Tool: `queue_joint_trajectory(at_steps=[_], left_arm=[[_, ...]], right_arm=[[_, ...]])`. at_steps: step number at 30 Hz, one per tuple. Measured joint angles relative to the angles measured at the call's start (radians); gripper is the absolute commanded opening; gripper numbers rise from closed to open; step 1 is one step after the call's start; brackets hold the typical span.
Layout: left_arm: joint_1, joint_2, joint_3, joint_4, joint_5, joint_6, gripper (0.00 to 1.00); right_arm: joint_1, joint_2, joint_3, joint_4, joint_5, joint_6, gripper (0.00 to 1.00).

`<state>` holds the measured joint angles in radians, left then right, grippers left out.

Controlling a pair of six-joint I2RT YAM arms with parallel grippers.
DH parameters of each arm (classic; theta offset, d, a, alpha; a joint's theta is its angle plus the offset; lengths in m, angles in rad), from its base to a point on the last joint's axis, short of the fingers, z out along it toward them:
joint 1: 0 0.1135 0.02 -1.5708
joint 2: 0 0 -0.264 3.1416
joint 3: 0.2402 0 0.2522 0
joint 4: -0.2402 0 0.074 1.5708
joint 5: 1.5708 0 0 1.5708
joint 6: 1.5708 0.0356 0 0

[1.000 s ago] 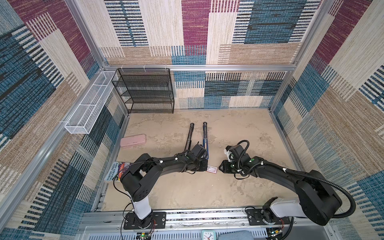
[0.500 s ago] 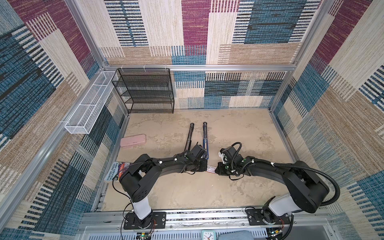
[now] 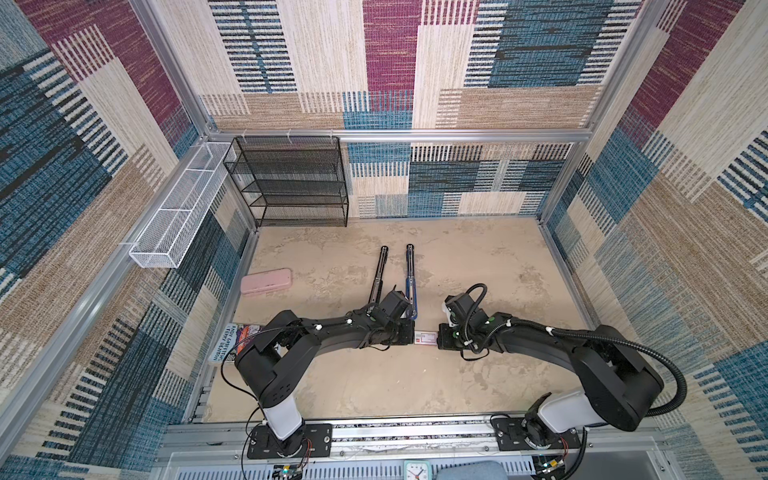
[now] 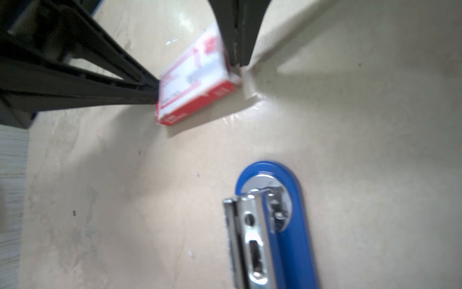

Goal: Load the staples into the stapler

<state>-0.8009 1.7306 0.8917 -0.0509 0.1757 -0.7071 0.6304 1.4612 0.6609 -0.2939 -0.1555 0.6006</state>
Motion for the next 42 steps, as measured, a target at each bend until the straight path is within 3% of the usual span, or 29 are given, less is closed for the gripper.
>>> queue_joint_trajectory(at_steps=[7, 9, 14, 22, 27, 30, 42], left_arm=[[0.000, -0.001, -0.003, -0.017, -0.006, 0.000, 0.00], [0.000, -0.001, -0.003, -0.017, 0.011, 0.001, 0.10], [0.000, -0.024, -0.004, -0.016, 0.021, 0.000, 0.19], [0.000, -0.032, -0.008, 0.008, 0.061, 0.000, 0.25], [0.000, 0.016, 0.020, 0.020, 0.093, 0.000, 0.18], [0.000, 0.038, 0.034, 0.021, 0.107, 0.000, 0.01], [0.004, 0.047, 0.033, 0.028, 0.120, 0.000, 0.00]], right_arm=[[-0.003, -0.011, -0.002, -0.011, 0.008, 0.016, 0.05], [-0.003, -0.011, -0.002, -0.012, 0.007, 0.019, 0.07], [-0.003, -0.018, -0.002, -0.012, -0.006, 0.026, 0.04], [-0.003, -0.016, -0.002, -0.010, -0.021, 0.027, 0.00], [-0.003, -0.011, -0.002, 0.009, -0.032, 0.032, 0.00], [-0.003, -0.010, -0.006, 0.011, -0.036, 0.038, 0.00], [-0.011, -0.038, -0.029, 0.004, -0.026, 0.053, 0.00]])
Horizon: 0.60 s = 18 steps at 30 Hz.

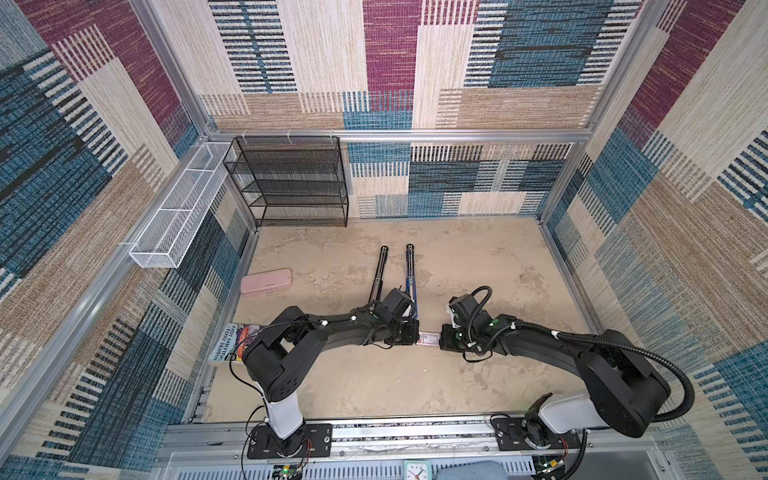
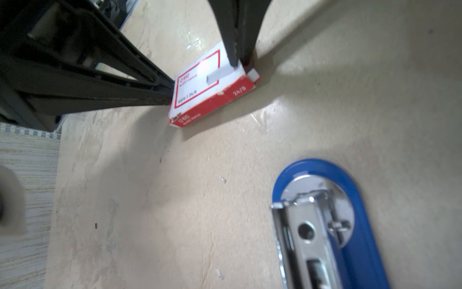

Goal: Load the staples into the stapler

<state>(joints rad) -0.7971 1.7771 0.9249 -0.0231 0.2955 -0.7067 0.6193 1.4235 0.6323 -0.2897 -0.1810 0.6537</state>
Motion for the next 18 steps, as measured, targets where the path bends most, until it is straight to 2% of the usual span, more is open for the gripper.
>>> queue_joint_trajectory(at_steps=[9, 11, 13, 15, 18], left_arm=[[0.003, -0.010, -0.008, 0.014, 0.024, 0.000, 0.00], [0.003, -0.010, -0.008, 0.014, 0.024, 0.001, 0.00], [0.003, -0.010, -0.008, 0.013, 0.022, 0.002, 0.00], [0.005, -0.010, -0.008, 0.001, 0.016, 0.003, 0.00], [0.008, -0.010, -0.008, -0.003, 0.017, 0.003, 0.00]], right_arm=[[-0.017, -0.029, -0.024, 0.008, -0.004, 0.015, 0.03], [-0.017, -0.029, -0.024, 0.008, -0.003, 0.019, 0.12], [-0.018, -0.034, -0.024, 0.005, 0.000, 0.022, 0.10], [-0.021, -0.038, -0.025, -0.002, 0.016, 0.023, 0.05], [-0.023, -0.038, -0.025, -0.003, 0.016, 0.026, 0.06]])
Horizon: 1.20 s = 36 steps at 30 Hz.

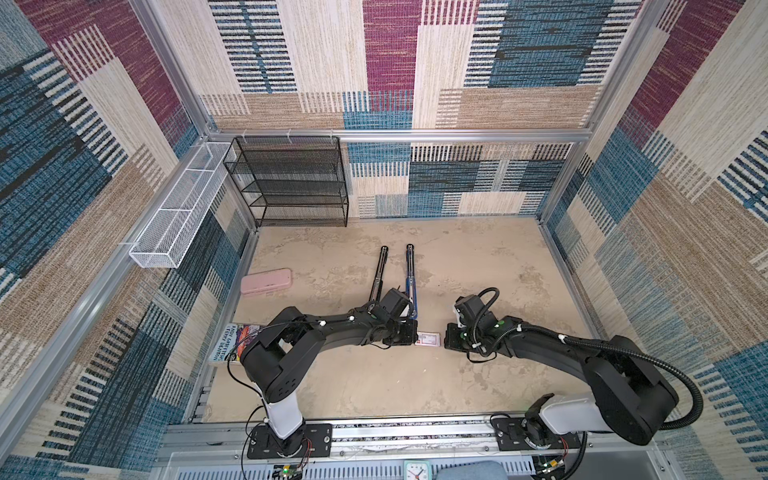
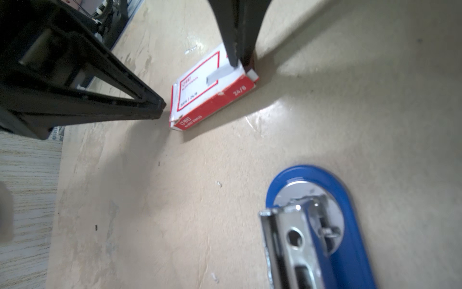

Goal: Load the staples into the stapler

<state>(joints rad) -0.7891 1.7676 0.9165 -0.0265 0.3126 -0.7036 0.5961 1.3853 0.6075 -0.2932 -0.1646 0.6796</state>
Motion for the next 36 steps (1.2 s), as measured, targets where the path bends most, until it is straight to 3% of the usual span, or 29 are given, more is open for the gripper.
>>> queue_joint_trajectory(at_steps=[8, 11, 15, 19, 27, 33, 36], left_arm=[[-0.001, 0.000, 0.000, 0.000, 0.001, 0.000, 0.00], [-0.001, 0.004, 0.000, 0.000, 0.002, 0.000, 0.00], [-0.001, 0.005, 0.000, 0.001, 0.004, 0.000, 0.00], [-0.001, 0.005, 0.000, 0.002, 0.005, 0.000, 0.00], [-0.001, 0.006, -0.002, 0.004, 0.005, 0.000, 0.00], [0.000, 0.013, 0.003, 0.005, 0.008, 0.000, 0.00], [0.000, 0.013, 0.004, 0.004, 0.008, 0.000, 0.00]], right_arm=[[0.000, -0.001, 0.003, 0.012, -0.028, -0.001, 0.27], [0.002, 0.017, 0.024, 0.015, -0.047, -0.010, 0.27], [0.002, 0.063, 0.047, 0.019, -0.051, -0.027, 0.14], [0.002, 0.071, 0.048, 0.007, -0.025, -0.030, 0.12], [-0.056, -0.008, 0.003, -0.031, 0.044, -0.030, 0.20], [-0.060, -0.018, 0.001, -0.032, 0.010, -0.045, 0.35], [-0.055, -0.024, 0.009, -0.015, -0.020, -0.053, 0.36]])
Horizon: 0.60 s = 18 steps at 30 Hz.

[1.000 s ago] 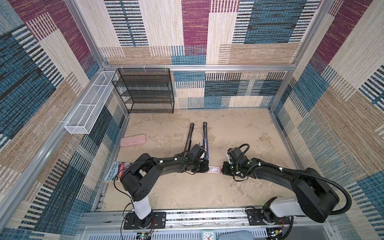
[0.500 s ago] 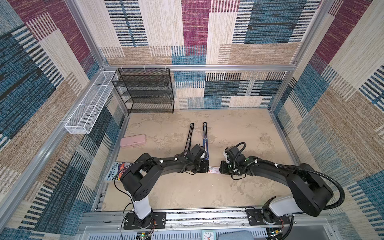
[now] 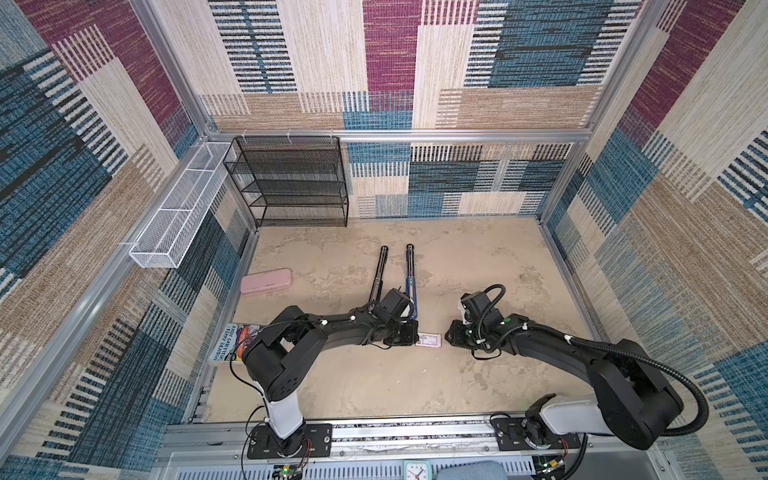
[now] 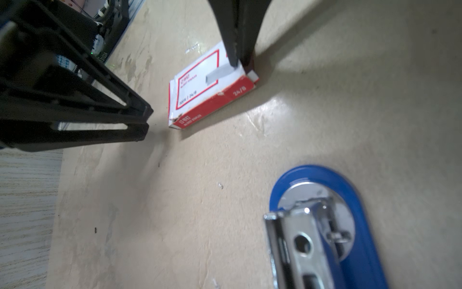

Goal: Load the staples into the stapler

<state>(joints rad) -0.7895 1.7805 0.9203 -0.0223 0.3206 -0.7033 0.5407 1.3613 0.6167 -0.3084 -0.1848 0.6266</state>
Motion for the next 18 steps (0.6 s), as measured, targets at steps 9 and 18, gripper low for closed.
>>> queue_joint_trajectory(at_steps=[9, 18], left_arm=[[0.000, 0.006, 0.004, 0.002, 0.001, 0.000, 0.00], [0.000, 0.006, 0.003, 0.003, 0.000, 0.000, 0.00]], right_arm=[[0.016, 0.076, 0.023, 0.031, -0.031, -0.027, 0.29], [-0.001, 0.058, -0.007, 0.023, 0.000, -0.035, 0.12]])
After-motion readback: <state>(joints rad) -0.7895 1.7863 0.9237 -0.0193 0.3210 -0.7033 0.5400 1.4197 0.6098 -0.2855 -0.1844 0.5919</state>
